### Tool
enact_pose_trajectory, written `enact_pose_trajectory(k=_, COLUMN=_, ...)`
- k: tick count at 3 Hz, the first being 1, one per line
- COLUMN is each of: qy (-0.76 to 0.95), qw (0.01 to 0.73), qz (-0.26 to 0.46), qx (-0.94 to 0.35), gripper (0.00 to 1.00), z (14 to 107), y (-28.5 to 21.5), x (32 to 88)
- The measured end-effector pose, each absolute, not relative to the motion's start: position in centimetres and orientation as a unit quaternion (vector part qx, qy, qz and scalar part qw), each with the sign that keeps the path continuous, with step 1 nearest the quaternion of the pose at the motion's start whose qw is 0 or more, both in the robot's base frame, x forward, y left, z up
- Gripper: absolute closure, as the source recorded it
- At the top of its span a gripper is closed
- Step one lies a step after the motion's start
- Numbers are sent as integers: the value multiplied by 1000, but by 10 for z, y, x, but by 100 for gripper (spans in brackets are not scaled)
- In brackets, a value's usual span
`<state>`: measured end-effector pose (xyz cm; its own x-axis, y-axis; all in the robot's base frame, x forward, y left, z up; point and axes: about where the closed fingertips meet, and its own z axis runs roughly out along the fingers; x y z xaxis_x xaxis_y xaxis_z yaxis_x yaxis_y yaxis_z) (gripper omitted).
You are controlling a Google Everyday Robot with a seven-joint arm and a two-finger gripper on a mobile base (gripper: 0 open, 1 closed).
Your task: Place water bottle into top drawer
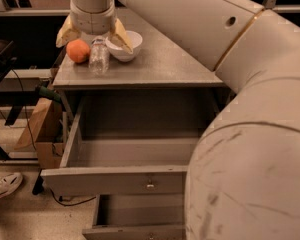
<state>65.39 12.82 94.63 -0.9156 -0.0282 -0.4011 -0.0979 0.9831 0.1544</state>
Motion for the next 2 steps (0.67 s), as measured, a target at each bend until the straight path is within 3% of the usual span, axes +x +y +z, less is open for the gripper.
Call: enact_pose_trajectory(k=2, qy=973, qw=201, qz=108, qx=-37, gripper=0, z=944, y=133, x=657)
